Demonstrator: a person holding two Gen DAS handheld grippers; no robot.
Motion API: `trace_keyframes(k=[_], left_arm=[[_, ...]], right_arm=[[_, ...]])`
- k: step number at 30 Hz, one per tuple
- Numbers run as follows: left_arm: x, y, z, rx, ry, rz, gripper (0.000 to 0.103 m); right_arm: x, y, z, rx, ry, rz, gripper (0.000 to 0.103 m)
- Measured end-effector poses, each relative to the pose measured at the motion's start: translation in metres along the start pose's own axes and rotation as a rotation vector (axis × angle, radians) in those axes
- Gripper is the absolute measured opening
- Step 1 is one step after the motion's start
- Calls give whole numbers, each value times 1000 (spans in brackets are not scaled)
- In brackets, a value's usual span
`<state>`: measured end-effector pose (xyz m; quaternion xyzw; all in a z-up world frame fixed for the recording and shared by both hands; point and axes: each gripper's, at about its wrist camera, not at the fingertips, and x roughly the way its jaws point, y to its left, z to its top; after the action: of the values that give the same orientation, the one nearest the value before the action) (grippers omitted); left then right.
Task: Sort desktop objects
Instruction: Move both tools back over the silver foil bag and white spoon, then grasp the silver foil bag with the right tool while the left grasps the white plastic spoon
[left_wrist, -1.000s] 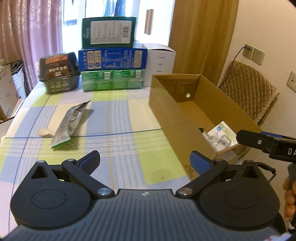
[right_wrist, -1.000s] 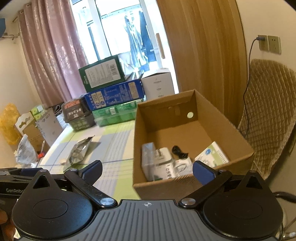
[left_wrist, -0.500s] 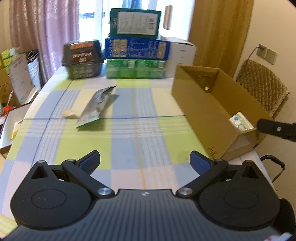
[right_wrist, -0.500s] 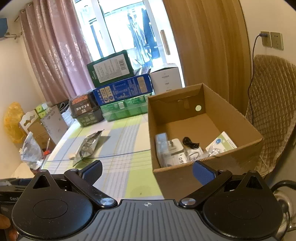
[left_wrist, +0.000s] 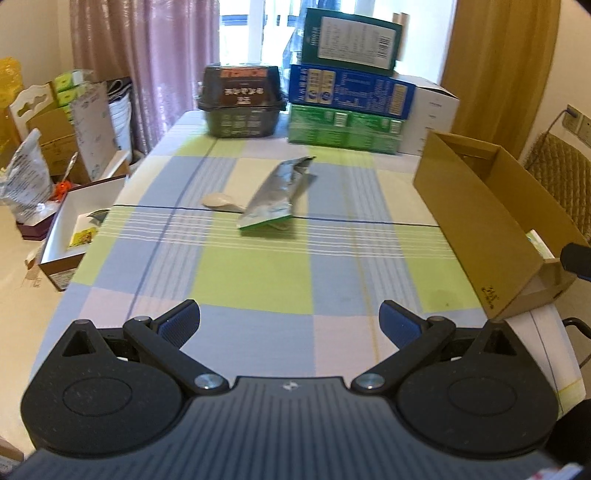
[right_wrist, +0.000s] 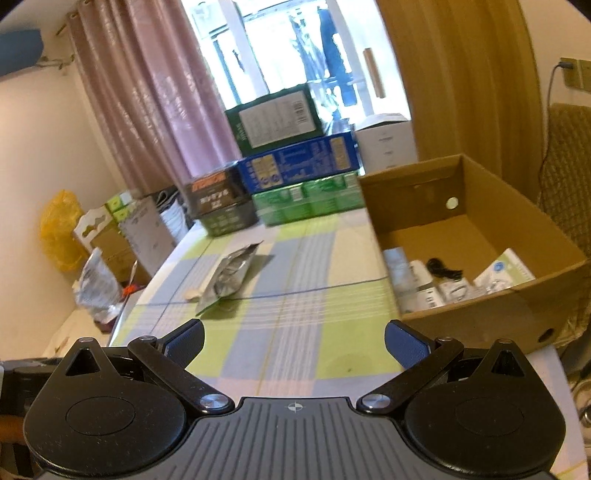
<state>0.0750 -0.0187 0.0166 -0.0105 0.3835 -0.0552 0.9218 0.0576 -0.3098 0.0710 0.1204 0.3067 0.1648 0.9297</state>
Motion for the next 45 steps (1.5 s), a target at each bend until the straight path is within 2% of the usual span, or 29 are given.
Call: trace_keyframes(k=[12, 20, 28, 45], left_arm=[[0, 28, 0, -39, -2, 35, 101], [11, 53, 10, -74, -22, 49, 101], [47, 87, 37, -83, -20, 81, 101], [168, 140, 62, -141, -11, 79, 100]], right_arm=[[22, 24, -6, -54, 58, 22, 101], [59, 48, 3, -111, 95, 49, 101], [125, 71, 26, -174, 175, 83, 101], [301, 91, 45, -189, 300, 131, 101]])
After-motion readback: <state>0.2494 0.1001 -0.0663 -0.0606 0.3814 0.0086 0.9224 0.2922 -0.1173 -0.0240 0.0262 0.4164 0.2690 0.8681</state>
